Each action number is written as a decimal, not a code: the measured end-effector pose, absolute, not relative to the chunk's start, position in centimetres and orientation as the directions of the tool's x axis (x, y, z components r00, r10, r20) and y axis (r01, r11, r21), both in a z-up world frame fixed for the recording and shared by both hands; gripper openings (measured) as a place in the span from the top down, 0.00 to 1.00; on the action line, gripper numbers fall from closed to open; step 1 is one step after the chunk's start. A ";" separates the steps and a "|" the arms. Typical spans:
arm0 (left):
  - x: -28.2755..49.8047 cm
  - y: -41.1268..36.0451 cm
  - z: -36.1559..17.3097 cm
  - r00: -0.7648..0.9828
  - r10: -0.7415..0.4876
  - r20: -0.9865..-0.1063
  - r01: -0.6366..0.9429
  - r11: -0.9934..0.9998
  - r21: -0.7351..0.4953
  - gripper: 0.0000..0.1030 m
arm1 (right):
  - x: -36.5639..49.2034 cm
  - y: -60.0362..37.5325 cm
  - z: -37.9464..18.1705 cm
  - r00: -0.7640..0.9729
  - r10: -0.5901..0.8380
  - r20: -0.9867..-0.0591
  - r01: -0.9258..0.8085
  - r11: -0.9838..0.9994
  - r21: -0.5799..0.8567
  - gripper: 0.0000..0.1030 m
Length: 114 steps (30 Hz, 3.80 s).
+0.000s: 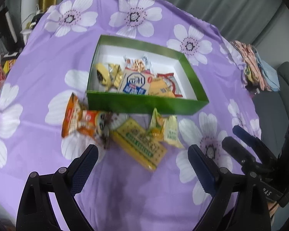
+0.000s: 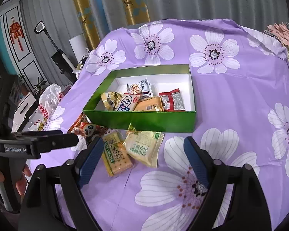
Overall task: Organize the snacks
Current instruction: 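Withdraw the right tool and move it toward the green corn snack bag, then grasp the green-and-yellow corn snack bag with the right tool, then lift the corn snack bag and carry it over the green box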
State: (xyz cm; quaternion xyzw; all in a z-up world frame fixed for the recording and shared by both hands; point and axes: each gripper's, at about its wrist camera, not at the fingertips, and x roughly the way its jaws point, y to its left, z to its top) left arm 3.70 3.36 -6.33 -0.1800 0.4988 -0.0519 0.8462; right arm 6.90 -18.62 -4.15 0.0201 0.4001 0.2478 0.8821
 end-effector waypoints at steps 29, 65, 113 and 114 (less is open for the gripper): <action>2.3 2.1 -7.4 0.439 -0.296 -0.848 -0.105 0.921 -0.375 0.09 | 6.4 -19.5 -5.4 0.533 0.460 -0.710 -0.405 0.876 0.264 0.17; 6.0 -0.2 -9.9 0.528 -0.260 -0.808 0.005 0.953 -0.303 0.09 | 10.1 -19.3 -12.7 0.400 0.506 -0.764 -0.406 0.845 0.347 0.18; 8.1 -4.2 -10.2 0.497 -0.357 -0.791 0.128 0.932 -0.340 0.60 | 8.9 -17.2 -11.3 0.403 0.582 -0.706 -0.559 0.767 0.314 0.78; 8.0 -4.3 -9.9 0.503 -0.357 -0.787 0.131 0.932 -0.339 0.60 | 8.7 -17.2 -11.0 0.409 0.583 -0.702 -0.561 0.768 0.310 0.78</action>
